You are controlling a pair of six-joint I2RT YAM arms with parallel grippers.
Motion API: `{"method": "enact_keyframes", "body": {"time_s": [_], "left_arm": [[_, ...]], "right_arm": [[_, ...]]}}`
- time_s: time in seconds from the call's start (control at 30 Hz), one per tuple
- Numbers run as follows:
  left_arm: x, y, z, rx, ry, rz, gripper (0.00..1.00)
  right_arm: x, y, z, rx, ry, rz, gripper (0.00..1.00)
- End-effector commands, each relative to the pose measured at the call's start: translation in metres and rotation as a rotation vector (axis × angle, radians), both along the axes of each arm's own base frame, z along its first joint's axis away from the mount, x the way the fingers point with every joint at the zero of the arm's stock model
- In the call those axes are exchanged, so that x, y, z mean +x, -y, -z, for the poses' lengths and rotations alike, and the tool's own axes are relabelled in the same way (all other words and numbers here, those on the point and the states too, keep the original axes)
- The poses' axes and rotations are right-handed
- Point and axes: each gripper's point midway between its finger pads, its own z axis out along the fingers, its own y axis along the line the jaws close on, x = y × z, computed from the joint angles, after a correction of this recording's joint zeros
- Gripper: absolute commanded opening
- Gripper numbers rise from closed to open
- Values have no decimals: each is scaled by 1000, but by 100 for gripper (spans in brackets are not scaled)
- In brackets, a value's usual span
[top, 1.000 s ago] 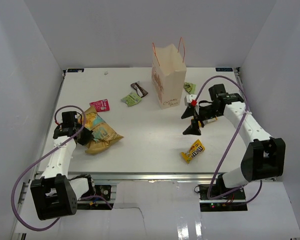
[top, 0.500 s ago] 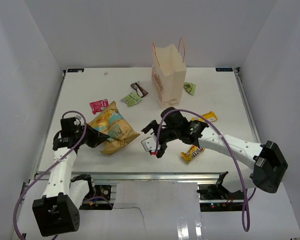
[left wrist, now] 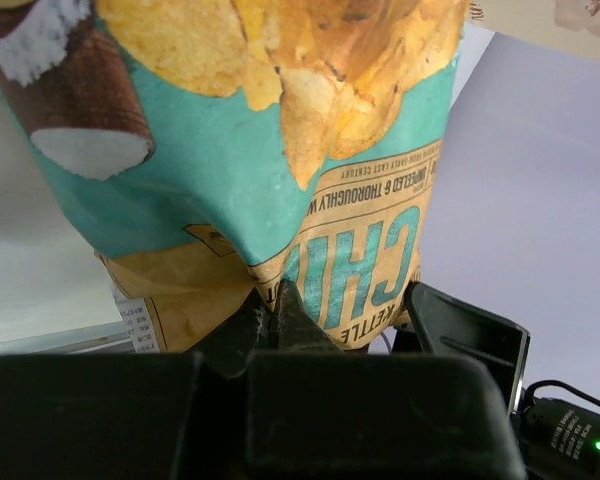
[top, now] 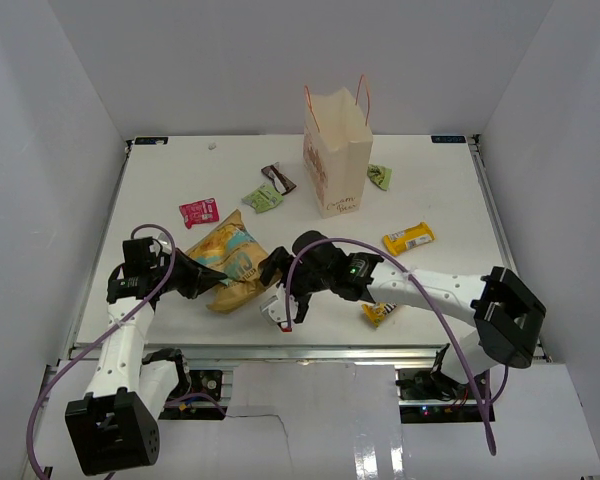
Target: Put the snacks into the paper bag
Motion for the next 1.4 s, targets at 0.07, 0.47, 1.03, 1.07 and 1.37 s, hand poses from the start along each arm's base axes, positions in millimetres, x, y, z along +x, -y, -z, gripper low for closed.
{"method": "enact_keyframes", "body": {"time_s": [0.07, 0.47, 1.03, 1.07, 1.37], "left_arm": [[1, 10, -22, -49, 84, 60, 0], [-2, 13, -21, -59, 84, 70, 2], [42, -47, -155, 389, 539, -120, 92], [40, -50, -160, 408, 559, -136, 92], [15, -57, -174, 452, 662, -219, 97]], "right_arm": [[21, -16, -15, 20, 153, -9, 98], [24, -28, -43, 108, 126, 30, 28], [32, 32, -176, 379, -629, 322, 8], [37, 32, -203, 430, -697, 334, 8], [135, 66, -323, 724, -844, 505, 8]]}}
